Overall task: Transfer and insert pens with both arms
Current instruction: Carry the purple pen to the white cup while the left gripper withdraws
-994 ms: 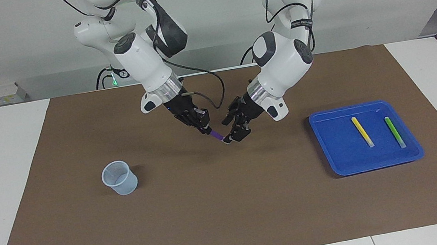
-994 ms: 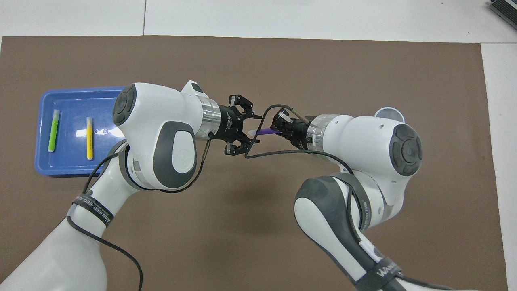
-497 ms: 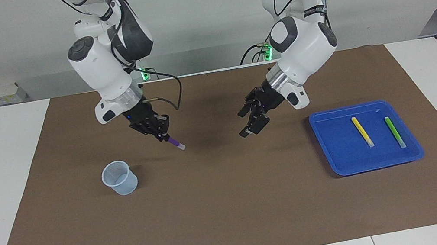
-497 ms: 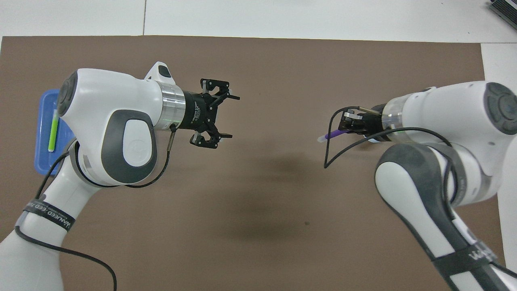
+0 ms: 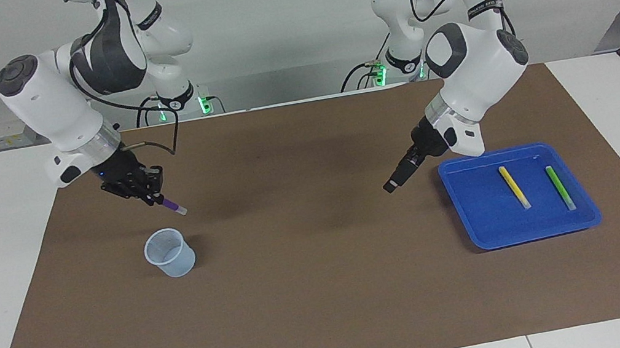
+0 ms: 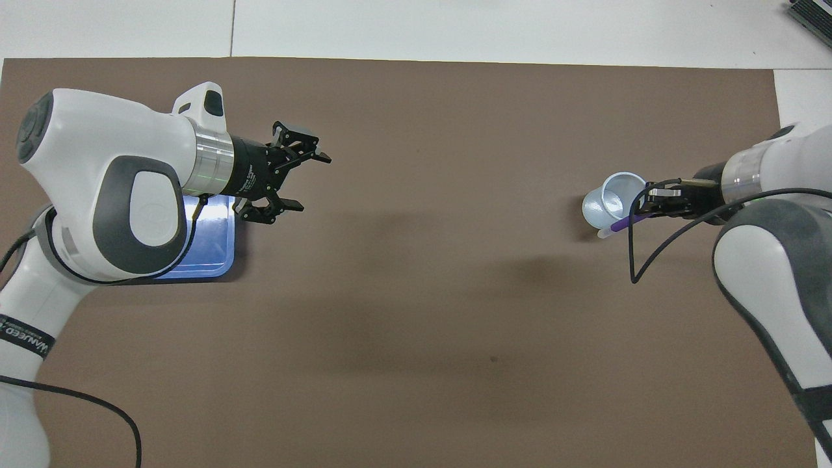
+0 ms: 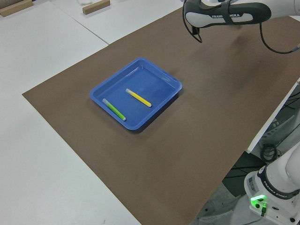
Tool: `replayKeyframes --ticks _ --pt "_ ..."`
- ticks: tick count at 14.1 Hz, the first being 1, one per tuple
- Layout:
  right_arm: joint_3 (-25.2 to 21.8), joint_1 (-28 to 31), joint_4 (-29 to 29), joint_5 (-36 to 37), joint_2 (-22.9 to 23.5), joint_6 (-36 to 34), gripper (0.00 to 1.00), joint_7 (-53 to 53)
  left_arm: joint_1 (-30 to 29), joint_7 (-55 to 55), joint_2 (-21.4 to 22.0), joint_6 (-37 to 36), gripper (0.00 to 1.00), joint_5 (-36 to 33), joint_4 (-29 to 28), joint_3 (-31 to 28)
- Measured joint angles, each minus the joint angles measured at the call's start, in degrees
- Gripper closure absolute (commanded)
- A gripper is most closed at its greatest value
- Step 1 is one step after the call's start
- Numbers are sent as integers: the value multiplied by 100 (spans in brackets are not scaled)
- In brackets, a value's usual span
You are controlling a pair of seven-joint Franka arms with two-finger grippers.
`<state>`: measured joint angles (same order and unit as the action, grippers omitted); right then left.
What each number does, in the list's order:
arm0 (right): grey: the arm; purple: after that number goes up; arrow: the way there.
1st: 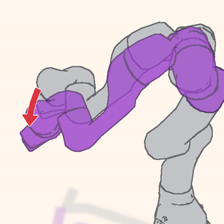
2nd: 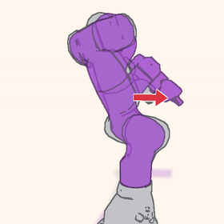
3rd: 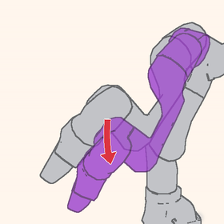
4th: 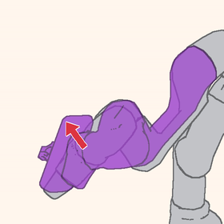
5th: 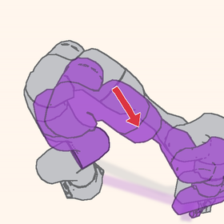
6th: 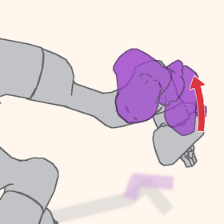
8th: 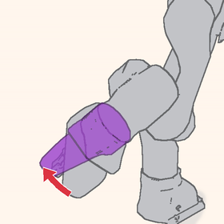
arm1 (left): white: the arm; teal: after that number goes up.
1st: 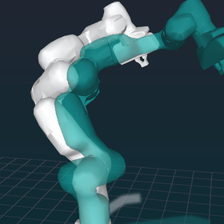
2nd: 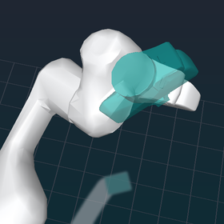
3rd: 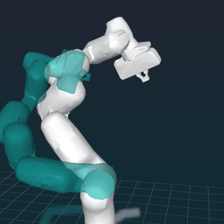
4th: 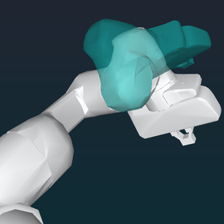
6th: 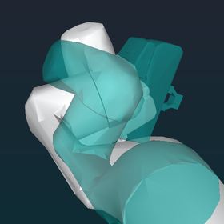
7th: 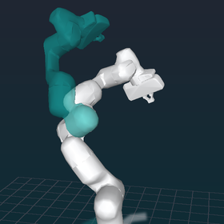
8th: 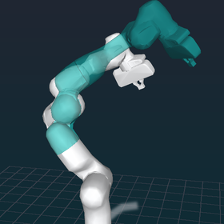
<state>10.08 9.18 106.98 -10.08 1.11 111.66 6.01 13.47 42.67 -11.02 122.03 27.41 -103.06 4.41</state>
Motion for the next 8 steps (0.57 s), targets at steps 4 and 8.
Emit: replayKeyframes --ticks 4,8 --pt "16 15 -75 710 8 91 100 -271 47 -859 64 -192 5 -865 -32 10" --pt "13 84 -71 994 140 476 100 -478 -385 -2088 73 -260 6 -1205 -85 -72"
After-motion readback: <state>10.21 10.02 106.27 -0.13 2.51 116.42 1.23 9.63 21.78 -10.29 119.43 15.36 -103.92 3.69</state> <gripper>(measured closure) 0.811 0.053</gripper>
